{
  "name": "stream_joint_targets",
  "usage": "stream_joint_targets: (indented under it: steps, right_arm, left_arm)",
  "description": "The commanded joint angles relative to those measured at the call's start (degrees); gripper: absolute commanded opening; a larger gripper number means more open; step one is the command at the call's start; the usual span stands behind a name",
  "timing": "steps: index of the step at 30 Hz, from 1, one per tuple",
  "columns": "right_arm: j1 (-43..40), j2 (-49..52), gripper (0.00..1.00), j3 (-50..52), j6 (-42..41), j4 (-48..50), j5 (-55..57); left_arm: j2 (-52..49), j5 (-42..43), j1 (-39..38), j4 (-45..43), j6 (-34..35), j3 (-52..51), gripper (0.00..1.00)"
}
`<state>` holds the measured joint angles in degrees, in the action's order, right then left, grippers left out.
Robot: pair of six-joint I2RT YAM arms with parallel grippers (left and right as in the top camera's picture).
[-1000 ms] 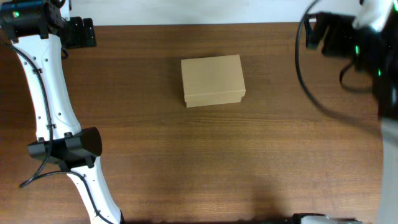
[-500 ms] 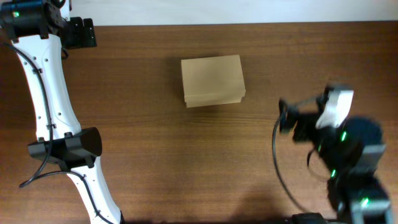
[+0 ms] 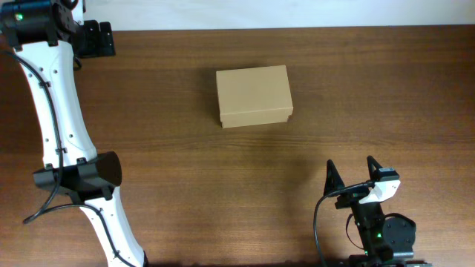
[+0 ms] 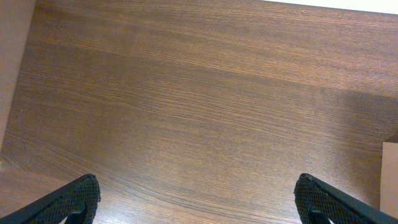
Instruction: Pack container
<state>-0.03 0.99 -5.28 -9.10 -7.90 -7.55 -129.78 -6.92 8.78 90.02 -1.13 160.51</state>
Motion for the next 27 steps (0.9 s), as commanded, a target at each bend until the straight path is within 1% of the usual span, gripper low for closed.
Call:
stream_joint_targets:
  steps: [1,8,27]
  right_arm:
    - [-1.16,-0.85,0.99,1.38,-0.39,0.66,0.72]
    - [-3.41,-0.85,0.99,3.04,-0.39,-0.33,0.70]
    - [-3.43,-0.85,0.99,3.04,-0.39,-0.26,0.68]
  left_arm:
    - [0.57,0.02,0.28,0.09,-0.44,0.35,1.00]
    - [0.57,0.02,0.28,0.09,-0.44,0.35,1.00]
    - [0.57,0.02,0.28,0.09,-0.44,0.35,1.00]
